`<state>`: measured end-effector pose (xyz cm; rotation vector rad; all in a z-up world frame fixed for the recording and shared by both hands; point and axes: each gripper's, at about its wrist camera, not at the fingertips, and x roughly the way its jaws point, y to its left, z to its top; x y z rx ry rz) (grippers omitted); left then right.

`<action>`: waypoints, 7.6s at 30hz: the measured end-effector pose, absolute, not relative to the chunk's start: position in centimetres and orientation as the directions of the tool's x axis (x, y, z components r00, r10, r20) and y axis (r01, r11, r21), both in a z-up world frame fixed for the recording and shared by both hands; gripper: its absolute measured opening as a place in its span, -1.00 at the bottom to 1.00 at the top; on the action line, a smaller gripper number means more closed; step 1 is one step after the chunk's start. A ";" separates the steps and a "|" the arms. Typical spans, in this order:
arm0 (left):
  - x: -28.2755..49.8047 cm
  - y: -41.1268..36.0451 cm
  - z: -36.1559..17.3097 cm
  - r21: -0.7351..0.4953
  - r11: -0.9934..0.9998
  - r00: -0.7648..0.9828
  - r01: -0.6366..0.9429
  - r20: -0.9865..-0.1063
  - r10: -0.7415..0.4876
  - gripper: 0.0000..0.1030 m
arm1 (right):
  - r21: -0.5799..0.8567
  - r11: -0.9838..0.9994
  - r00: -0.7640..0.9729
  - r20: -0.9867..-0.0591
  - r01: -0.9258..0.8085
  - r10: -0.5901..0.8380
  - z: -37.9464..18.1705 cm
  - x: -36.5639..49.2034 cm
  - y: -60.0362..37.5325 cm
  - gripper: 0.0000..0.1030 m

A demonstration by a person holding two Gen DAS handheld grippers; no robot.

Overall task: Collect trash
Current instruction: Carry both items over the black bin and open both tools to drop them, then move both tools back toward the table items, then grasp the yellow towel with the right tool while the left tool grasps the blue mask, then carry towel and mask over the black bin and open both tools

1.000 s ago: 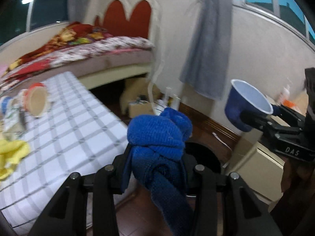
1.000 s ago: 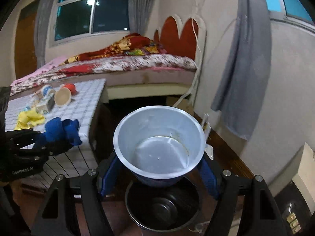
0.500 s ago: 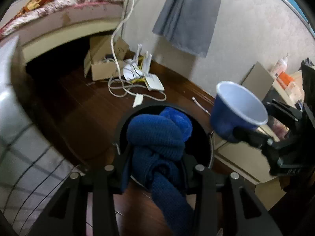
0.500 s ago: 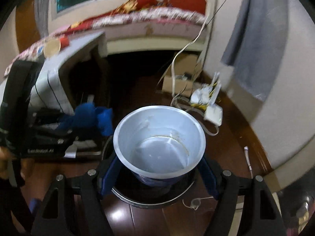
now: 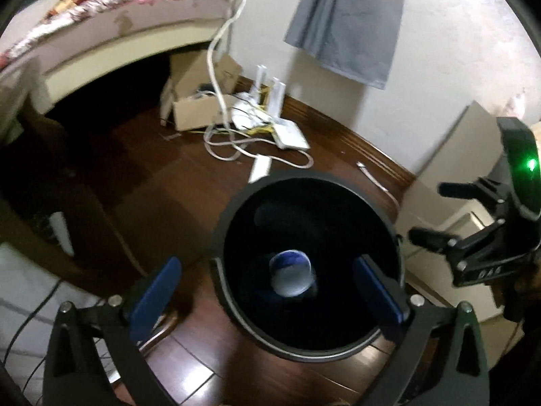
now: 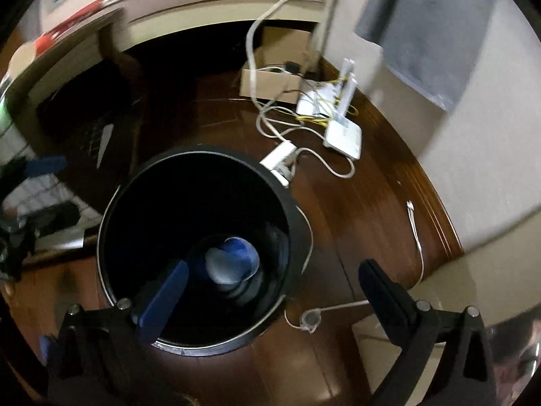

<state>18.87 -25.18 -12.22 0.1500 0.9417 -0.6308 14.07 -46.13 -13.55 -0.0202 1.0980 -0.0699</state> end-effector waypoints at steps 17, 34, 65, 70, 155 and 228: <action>14.4 -20.2 -5.2 -0.081 0.895 0.605 0.440 -0.710 -0.361 0.99 | -0.058 0.964 0.544 -0.816 0.258 -0.195 -5.2 8.5 -42.0 0.98; 12.9 -10.6 -2.5 -0.016 0.966 0.748 0.257 -0.630 -0.209 0.99 | -0.082 0.993 0.655 -0.746 0.082 -0.116 -1.9 9.2 -30.9 0.98; 10.1 13.5 -1.7 0.018 0.974 0.784 -0.226 -0.590 0.193 0.99 | -0.044 0.913 0.733 -0.613 -0.405 0.295 2.2 14.9 -5.9 0.98; 9.5 16.9 -1.7 -0.004 0.958 0.776 -0.287 -0.588 0.230 0.99 | -0.034 0.873 0.679 -0.643 -0.487 0.354 1.9 16.3 -0.2 0.98; 15.5 11.4 0.9 -0.056 0.995 0.801 -0.077 -0.598 0.028 -0.32 | 0.097 0.929 0.744 -0.572 -0.357 0.345 4.3 20.1 -15.1 -0.36; 18.5 -27.8 -14.0 -0.136 0.753 0.293 0.644 -0.866 -0.406 0.38 | 0.174 0.984 0.426 -0.889 -0.027 0.169 -15.6 16.4 -43.3 0.72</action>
